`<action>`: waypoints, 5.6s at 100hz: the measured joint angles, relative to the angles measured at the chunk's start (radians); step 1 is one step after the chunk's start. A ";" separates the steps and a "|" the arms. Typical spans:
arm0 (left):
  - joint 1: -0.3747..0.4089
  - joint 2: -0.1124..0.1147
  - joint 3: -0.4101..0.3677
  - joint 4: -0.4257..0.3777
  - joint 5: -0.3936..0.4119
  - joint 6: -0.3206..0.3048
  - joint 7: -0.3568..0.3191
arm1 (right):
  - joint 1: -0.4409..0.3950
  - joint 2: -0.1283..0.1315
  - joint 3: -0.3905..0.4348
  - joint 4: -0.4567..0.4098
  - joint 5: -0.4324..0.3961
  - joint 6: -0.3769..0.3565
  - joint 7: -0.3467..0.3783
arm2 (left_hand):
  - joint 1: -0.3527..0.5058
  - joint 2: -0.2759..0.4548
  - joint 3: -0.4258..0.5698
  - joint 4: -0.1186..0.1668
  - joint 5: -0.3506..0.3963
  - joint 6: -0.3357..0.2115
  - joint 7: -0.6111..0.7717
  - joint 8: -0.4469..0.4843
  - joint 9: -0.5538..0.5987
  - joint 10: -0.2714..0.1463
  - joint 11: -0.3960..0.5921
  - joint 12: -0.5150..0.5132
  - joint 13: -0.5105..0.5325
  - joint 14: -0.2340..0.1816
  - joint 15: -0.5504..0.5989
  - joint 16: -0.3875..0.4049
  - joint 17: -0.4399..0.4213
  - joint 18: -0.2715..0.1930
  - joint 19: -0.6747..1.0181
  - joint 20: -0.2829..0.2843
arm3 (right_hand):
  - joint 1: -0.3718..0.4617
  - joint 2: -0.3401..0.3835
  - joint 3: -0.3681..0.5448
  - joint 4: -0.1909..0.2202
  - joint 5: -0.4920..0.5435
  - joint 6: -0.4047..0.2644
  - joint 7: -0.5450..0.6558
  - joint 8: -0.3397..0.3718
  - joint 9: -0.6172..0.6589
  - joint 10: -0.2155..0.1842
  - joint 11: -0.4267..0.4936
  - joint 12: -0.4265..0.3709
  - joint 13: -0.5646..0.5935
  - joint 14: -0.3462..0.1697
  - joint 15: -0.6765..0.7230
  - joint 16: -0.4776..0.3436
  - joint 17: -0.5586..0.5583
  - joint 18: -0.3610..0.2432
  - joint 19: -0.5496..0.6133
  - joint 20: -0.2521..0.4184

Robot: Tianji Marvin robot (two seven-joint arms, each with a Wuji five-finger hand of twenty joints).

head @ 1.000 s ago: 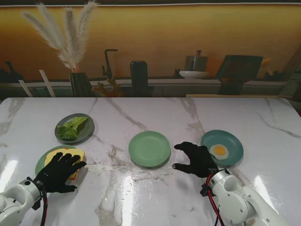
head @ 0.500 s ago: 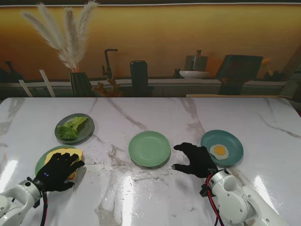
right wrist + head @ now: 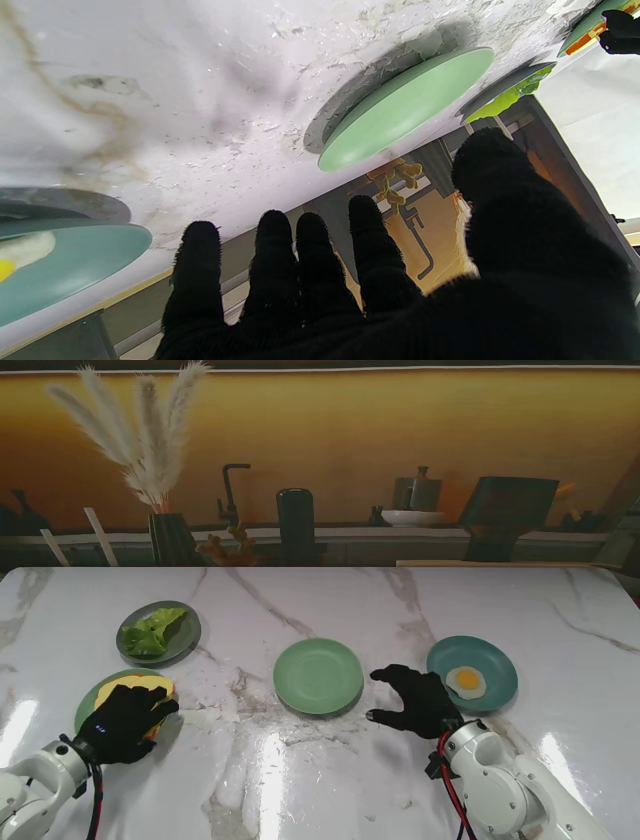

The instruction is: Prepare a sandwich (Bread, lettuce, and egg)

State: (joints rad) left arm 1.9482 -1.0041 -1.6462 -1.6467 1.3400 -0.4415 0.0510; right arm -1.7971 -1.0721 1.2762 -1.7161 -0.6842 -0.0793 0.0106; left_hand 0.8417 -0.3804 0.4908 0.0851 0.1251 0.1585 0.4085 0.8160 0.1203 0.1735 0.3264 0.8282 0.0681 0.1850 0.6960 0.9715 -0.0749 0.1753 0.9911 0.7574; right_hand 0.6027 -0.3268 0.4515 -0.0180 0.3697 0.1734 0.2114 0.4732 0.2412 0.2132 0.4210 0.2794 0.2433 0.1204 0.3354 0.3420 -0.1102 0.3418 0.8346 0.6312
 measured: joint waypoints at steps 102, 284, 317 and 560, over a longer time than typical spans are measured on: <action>-0.001 -0.015 -0.029 0.007 -0.063 -0.010 0.078 | 0.007 0.001 -0.006 0.005 0.001 0.007 0.004 | 0.311 0.124 0.002 -0.040 0.020 0.015 0.503 -0.134 0.269 -0.030 0.302 -0.061 0.344 0.019 0.036 -0.011 0.216 0.010 0.219 -0.085 | 0.045 0.024 -0.020 0.000 0.020 0.000 0.012 0.006 0.000 0.000 0.006 0.000 0.000 0.000 0.000 0.000 -0.005 0.000 -0.019 0.000; -0.344 -0.142 0.400 -0.071 -1.254 0.524 -0.010 | 0.021 -0.009 -0.013 0.010 0.018 -0.046 -0.077 | 0.359 -0.008 0.127 -0.080 0.190 -0.045 0.655 -0.021 0.493 -0.037 0.277 0.101 0.527 0.065 0.118 0.133 0.410 0.023 0.292 0.034 | 0.061 0.034 -0.042 0.000 0.030 0.000 0.023 0.007 0.000 0.000 0.006 0.000 0.000 -0.001 0.003 0.000 -0.005 0.000 -0.019 0.002; -0.464 -0.197 0.495 -0.011 -1.463 0.718 0.003 | 0.015 -0.012 -0.007 0.005 0.009 -0.053 -0.089 | 0.359 -0.021 0.170 -0.110 0.221 -0.033 0.627 -0.019 0.508 -0.024 0.250 0.125 0.527 0.093 0.092 0.170 0.385 0.048 0.289 0.063 | 0.061 0.034 -0.042 0.000 0.030 0.000 0.023 0.007 0.000 0.000 0.007 0.000 -0.011 -0.001 0.012 0.000 -0.005 0.000 -0.019 0.002; -0.710 -0.176 0.739 0.335 -1.185 0.432 -0.139 | 0.016 -0.011 0.008 0.005 0.018 -0.039 -0.070 | -0.046 -0.064 -0.027 -0.015 0.060 -0.059 -0.018 -0.535 0.017 -0.017 -0.245 -0.525 -0.001 0.028 -0.586 -0.477 0.015 -0.013 -0.941 -0.461 | 0.061 0.034 -0.042 0.000 0.030 0.000 0.023 0.007 0.000 0.000 0.010 0.000 -0.011 -0.001 0.012 0.000 -0.005 0.000 -0.030 0.002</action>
State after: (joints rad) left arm 1.2380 -1.1803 -0.9072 -1.3117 0.1553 -0.0093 -0.0878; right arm -1.7814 -1.0833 1.2845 -1.7115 -0.6663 -0.1186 -0.0596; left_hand 0.7955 -0.4447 0.4634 0.0698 0.1846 0.0990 0.3904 0.2814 0.1374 0.1569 0.0817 0.3036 0.0669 0.2129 0.1105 0.4944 -0.0597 0.1618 0.0506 0.2968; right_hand 0.6634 -0.2928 0.4098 -0.0180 0.3996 0.1730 0.2344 0.4804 0.2412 0.2132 0.4308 0.2792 0.2323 0.1193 0.3469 0.3420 -0.1156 0.3417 0.8041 0.6329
